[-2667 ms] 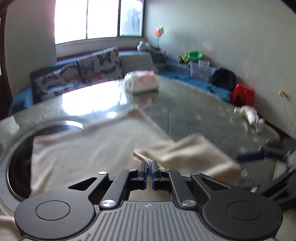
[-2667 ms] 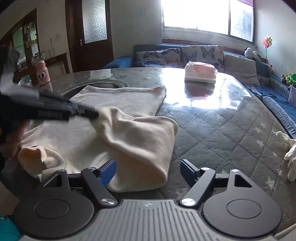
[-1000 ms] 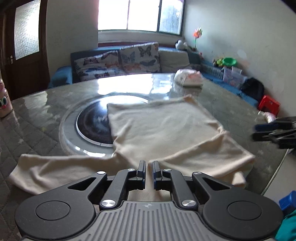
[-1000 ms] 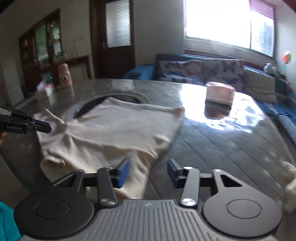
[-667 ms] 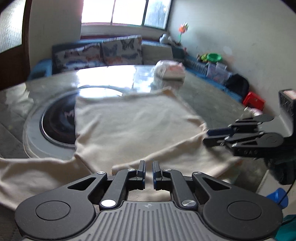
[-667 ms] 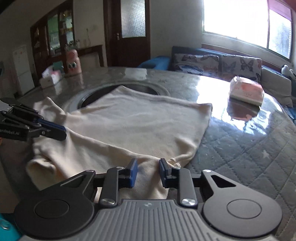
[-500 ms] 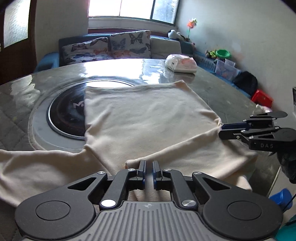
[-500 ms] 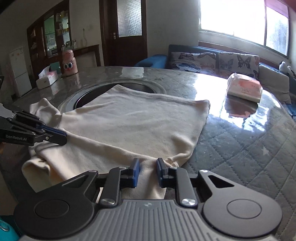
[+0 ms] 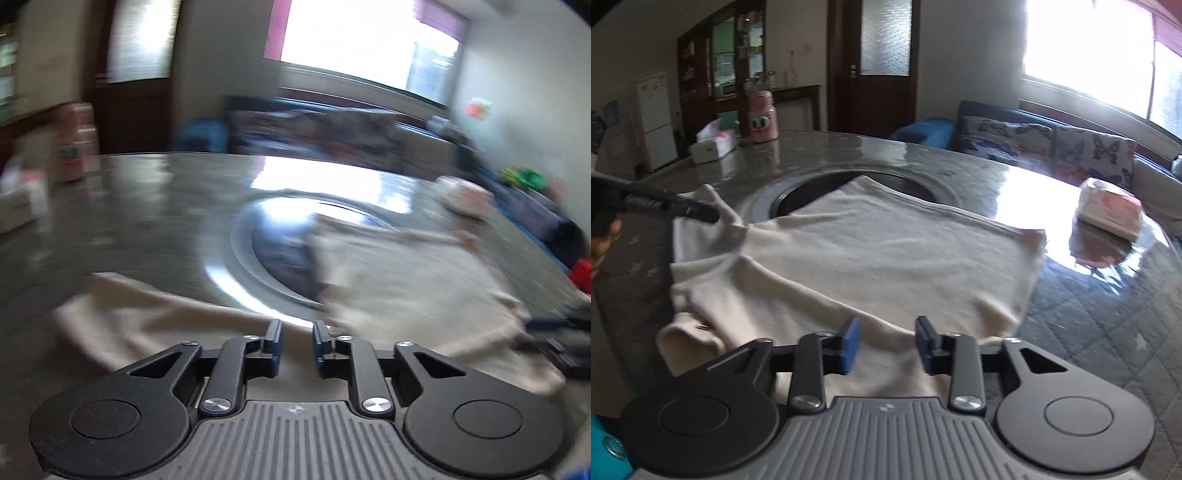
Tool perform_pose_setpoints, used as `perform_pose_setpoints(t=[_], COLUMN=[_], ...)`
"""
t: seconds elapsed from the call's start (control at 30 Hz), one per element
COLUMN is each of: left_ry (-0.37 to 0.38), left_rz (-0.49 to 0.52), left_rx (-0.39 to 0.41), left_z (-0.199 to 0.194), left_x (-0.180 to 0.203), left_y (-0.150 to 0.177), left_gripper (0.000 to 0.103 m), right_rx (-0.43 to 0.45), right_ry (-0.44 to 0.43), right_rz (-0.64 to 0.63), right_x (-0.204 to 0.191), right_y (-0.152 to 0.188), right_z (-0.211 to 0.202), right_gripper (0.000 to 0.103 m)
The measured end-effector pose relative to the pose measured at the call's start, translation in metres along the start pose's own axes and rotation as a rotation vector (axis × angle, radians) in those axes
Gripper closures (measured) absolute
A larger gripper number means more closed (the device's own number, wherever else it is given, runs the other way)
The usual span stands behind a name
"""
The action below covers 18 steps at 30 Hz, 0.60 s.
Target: Fold clothes
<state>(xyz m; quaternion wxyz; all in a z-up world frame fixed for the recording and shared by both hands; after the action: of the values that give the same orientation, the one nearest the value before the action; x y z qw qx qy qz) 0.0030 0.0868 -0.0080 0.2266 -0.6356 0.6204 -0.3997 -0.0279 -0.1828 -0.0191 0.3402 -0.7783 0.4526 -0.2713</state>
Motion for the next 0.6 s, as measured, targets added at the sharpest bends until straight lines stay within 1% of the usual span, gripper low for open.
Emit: perform_pose_setpoints(t=[0.13,0.17,0.2,0.27,0.3,0.43,0.53,0.57,0.6], left_ry=[-0.229,-0.281,-0.327,-0.396,-0.412,-0.407,-0.397,-0.401,-0.406], left_rz=[-0.063,-0.081,-0.100,-0.133,-0.147,-0.196,-0.228,-0.228,-0.221], left_rx=[0.040,0.050,0.056,0.059,0.056,0.036,0.028,0.038,0.043], left_z=[-0.010,-0.012,-0.014,-0.017,-0.017,-0.010,-0.006,-0.005,-0.006], left_x=[-0.057,-0.069,-0.081,-0.101,-0.108,-0.125,-0.134,-0.134,-0.133], left_y=[-0.007,-0.008,-0.009,-0.009,-0.008,-0.003,0.002,0.003,0.004], left_gripper=[0.066,0.060,0.055,0.048,0.048,0.048,0.050,0.053,0.059], right_rx=[0.016,0.021,0.024,0.030,0.034,0.049,0.055,0.054,0.054], right_ry=[-0.031,-0.034,-0.035,-0.036,-0.036,-0.027,-0.019,-0.017,-0.013], right_rz=[-0.024,-0.023,-0.021,-0.016,-0.016,-0.026,-0.029,-0.032,-0.035], right_x=[-0.017,-0.019,-0.019,-0.021,-0.022,-0.024,-0.025,-0.026,-0.026], right_y=[-0.005,-0.006,-0.007,-0.009,-0.010,-0.012,-0.010,-0.009,-0.009], right_z=[0.000,0.000,-0.001,-0.002,-0.003,-0.011,-0.016,-0.018,-0.019], right_gripper=[0.056,0.054,0.051,0.049,0.049,0.047,0.045,0.043,0.042])
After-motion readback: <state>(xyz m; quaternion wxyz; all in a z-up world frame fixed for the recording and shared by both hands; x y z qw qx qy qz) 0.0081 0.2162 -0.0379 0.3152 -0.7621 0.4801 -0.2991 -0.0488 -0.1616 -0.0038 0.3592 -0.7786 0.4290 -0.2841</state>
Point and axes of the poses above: each gripper's, at about its wrist camera, not at the fingertips, and z roughly the way its jaws point, x to its right, y to its underside, the point moved 8 cm from there along z, roughly the way its jaws point, and after that the axes turned 9 degrees about y, right-handed, at the moved point
